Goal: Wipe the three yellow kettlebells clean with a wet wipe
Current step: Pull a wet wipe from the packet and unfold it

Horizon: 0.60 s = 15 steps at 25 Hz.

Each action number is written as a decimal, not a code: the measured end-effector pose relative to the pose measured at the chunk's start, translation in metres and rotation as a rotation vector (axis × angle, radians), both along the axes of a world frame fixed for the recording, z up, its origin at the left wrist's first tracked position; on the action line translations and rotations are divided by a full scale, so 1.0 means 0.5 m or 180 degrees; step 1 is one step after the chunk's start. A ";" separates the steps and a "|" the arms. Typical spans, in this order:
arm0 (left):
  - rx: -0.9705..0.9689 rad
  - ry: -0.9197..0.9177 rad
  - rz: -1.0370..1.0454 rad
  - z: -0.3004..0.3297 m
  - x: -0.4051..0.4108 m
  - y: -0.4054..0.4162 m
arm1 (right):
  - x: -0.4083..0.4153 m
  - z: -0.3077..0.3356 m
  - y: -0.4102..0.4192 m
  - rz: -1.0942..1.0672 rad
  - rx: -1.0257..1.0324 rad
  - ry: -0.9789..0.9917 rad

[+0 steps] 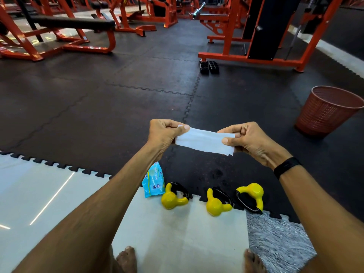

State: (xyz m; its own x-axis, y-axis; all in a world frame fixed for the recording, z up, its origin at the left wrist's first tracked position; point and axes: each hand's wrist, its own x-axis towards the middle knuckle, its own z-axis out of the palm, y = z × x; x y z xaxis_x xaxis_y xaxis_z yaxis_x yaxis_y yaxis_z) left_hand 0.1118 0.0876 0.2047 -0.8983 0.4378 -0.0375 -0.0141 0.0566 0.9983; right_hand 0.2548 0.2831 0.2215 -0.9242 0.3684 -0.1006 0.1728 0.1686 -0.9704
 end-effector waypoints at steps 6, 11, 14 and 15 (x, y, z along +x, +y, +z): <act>-0.0080 -0.0013 -0.0255 0.004 0.009 0.000 | -0.011 -0.010 -0.016 -0.0193 0.0063 -0.0070; -0.0229 0.0270 0.0016 -0.006 0.009 0.008 | -0.017 -0.011 -0.023 -0.0295 0.0061 -0.0052; -0.0284 0.0539 0.0096 -0.012 0.025 0.025 | -0.025 -0.019 -0.033 -0.0542 0.0157 -0.0072; -0.0322 0.0605 0.0160 -0.014 0.029 0.031 | -0.027 -0.022 -0.035 -0.0626 0.0228 -0.0093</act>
State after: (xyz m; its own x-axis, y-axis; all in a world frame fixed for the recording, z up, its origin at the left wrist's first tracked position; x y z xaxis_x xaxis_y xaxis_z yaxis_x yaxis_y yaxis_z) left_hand 0.1260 0.1030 0.1975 -0.9140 0.3949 0.0931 0.1685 0.1607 0.9725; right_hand 0.2411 0.2657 0.2106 -0.8309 0.5485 -0.0933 0.2370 0.1973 -0.9513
